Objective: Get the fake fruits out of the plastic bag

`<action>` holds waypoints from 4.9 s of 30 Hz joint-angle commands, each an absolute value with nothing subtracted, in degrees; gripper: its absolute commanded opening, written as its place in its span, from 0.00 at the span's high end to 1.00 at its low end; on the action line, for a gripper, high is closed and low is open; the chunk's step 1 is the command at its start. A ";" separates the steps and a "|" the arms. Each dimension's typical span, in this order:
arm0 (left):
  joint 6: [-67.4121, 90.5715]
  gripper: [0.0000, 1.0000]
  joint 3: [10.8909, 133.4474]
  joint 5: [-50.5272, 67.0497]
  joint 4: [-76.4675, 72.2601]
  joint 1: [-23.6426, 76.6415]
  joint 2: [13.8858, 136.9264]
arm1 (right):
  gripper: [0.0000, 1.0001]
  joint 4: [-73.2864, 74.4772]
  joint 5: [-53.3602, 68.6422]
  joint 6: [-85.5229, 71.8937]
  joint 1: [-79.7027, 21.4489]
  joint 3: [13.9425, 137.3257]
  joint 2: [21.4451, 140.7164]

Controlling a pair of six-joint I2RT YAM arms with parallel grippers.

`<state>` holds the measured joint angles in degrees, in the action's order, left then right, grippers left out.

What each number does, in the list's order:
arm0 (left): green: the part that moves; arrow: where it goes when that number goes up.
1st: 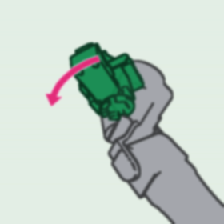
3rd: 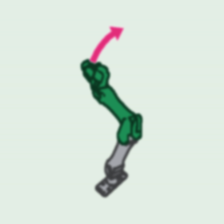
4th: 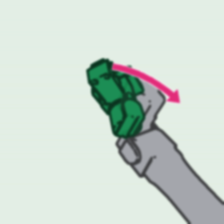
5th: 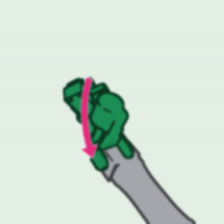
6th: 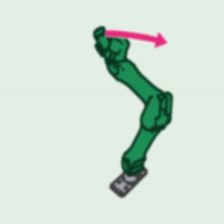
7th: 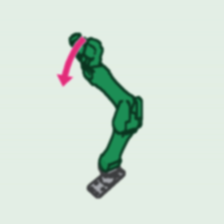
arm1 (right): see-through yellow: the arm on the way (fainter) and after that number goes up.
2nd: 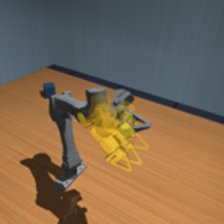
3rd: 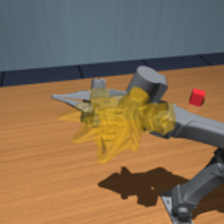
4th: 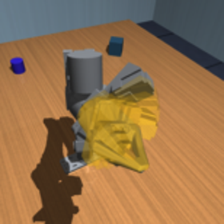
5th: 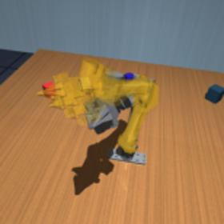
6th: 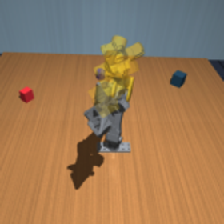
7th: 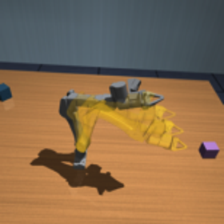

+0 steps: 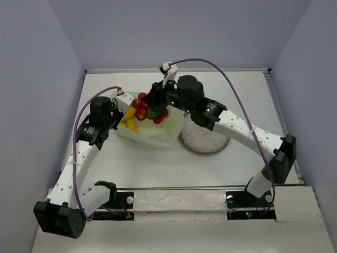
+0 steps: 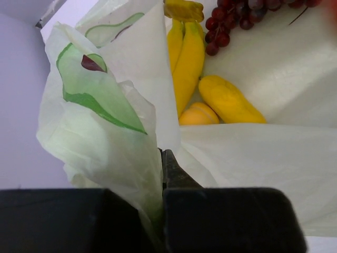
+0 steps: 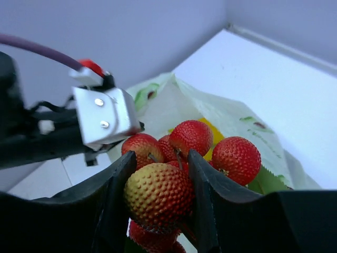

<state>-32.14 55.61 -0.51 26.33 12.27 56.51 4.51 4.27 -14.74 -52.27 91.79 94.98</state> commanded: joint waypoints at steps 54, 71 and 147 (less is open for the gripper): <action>-35.41 0.87 55.63 10.54 27.23 12.57 50.63 | 0.01 16.17 -11.88 -10.99 -36.36 69.60 69.08; -40.25 0.87 53.09 19.78 38.23 14.85 50.89 | 0.65 6.94 11.44 -31.99 -51.24 88.06 102.04; -24.43 1.00 54.76 1.05 22.32 14.85 52.29 | 0.99 17.40 -14.66 -18.36 -48.09 106.09 89.22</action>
<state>-25.23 53.28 2.09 21.54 14.68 52.80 20.14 -5.19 -14.79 -51.16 104.51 98.13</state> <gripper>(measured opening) 0.112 0.296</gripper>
